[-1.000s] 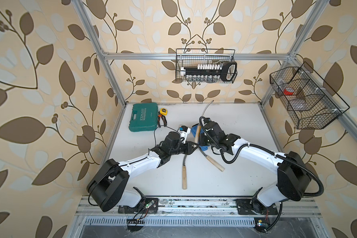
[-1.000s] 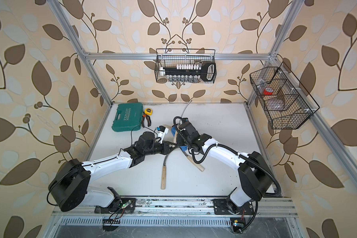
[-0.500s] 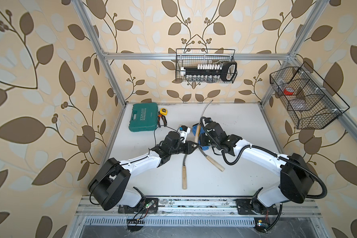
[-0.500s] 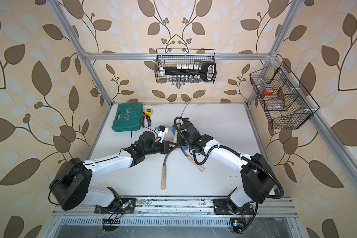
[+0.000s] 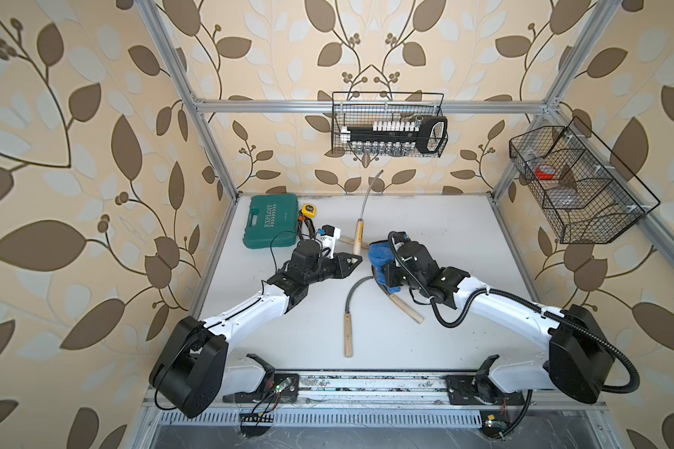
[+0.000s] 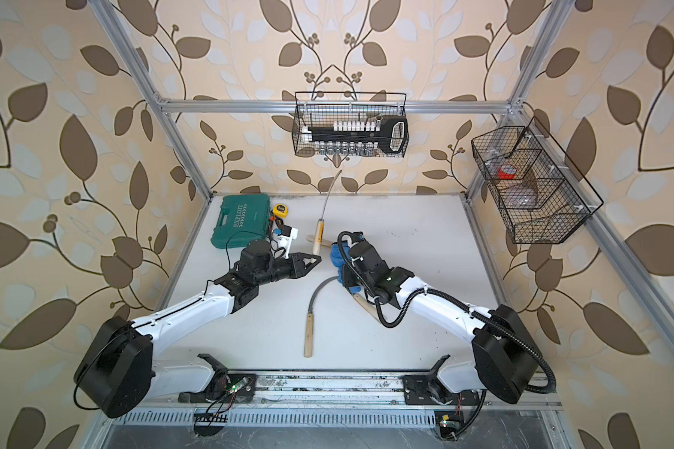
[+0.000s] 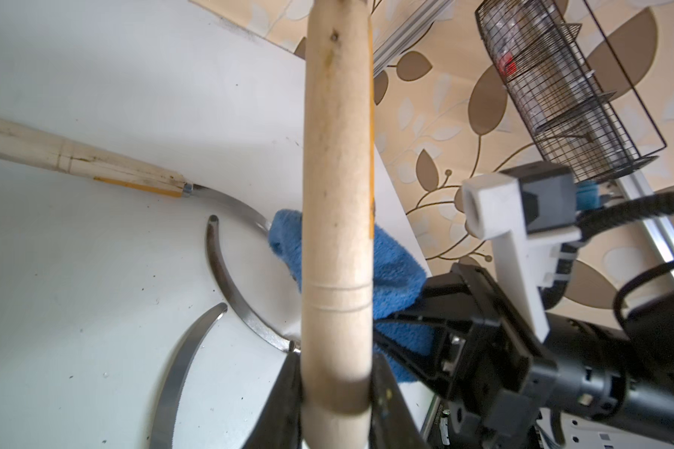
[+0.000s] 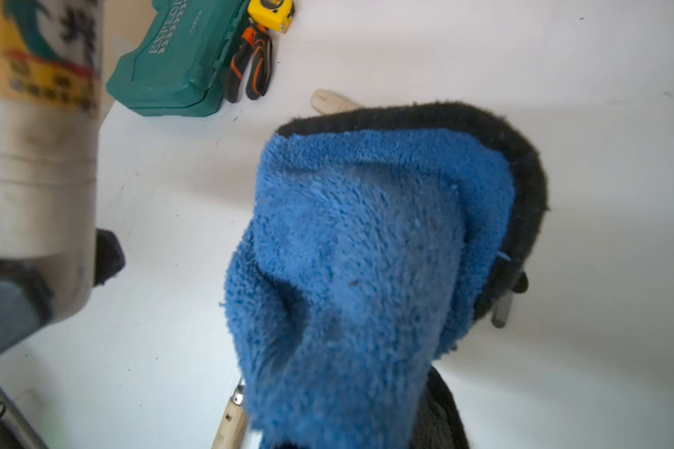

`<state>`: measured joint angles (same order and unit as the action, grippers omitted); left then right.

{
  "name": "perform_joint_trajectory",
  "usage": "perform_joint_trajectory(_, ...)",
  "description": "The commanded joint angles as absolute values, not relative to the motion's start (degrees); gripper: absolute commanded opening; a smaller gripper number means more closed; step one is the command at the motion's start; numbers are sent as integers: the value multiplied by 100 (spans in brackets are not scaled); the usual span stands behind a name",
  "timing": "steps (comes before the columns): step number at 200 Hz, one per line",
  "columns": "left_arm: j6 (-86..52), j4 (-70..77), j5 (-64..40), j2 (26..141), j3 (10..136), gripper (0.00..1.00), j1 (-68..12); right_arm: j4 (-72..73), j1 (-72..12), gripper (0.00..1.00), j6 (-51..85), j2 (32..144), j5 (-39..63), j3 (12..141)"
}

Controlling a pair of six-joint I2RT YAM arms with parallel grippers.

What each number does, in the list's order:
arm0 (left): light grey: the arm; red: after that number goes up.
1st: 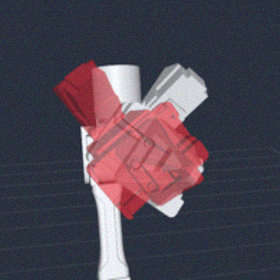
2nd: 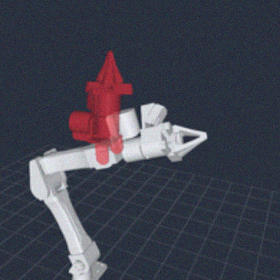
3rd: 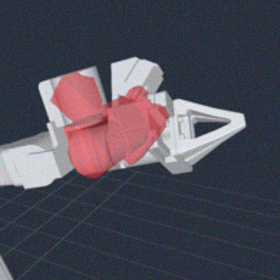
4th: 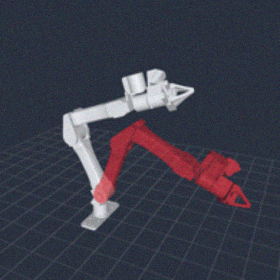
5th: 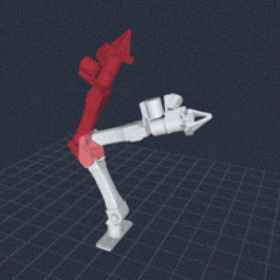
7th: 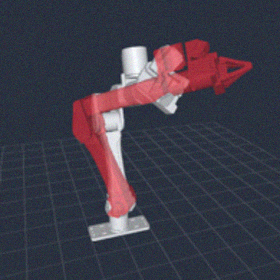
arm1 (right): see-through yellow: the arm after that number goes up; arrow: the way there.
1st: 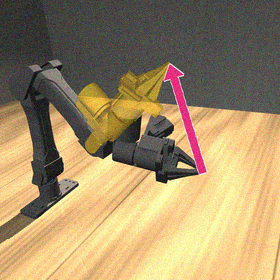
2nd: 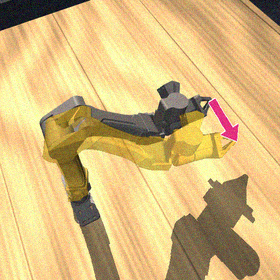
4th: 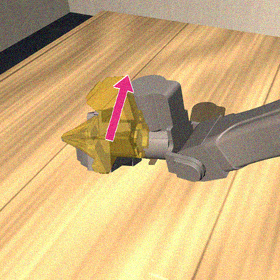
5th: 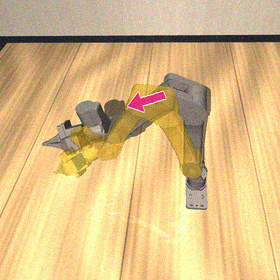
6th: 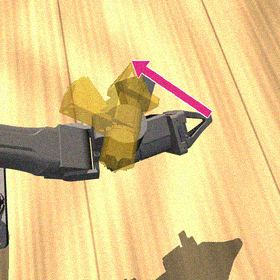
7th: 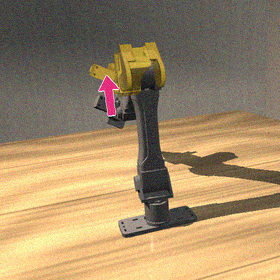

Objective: Wipe small sickles with rags
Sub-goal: Wipe the small sickle.

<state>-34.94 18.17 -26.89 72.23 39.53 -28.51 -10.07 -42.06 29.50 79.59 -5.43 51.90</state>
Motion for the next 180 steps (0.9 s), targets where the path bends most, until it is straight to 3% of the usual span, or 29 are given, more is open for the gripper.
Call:
perform_joint_trajectory(1, -3507, 2127, -2817, 7027, 3966, 0, -2843, -624, -4632, 0, 2769, 8057, 154, 5372)
perform_joint_trajectory(63, -3647, 2361, -2874, 7101, 3876, 0, -2856, -16, -5108, 0, 2833, 7876, 922, 5477)
perform_joint_trajectory(110, -3689, 2268, -2929, 6924, 3738, 0, -2856, 82, -5080, 0, 2937, 8196, -81, 5516)
perform_joint_trajectory(140, -3717, 2256, -2957, 6761, 3632, 0, -2865, 4, -4849, 0, 2980, 8682, -38, 5836)
perform_joint_trajectory(180, -3737, 2177, -3094, 6598, 3541, 0, -2865, 547, -4882, 0, 3116, 7831, -131, 5192)
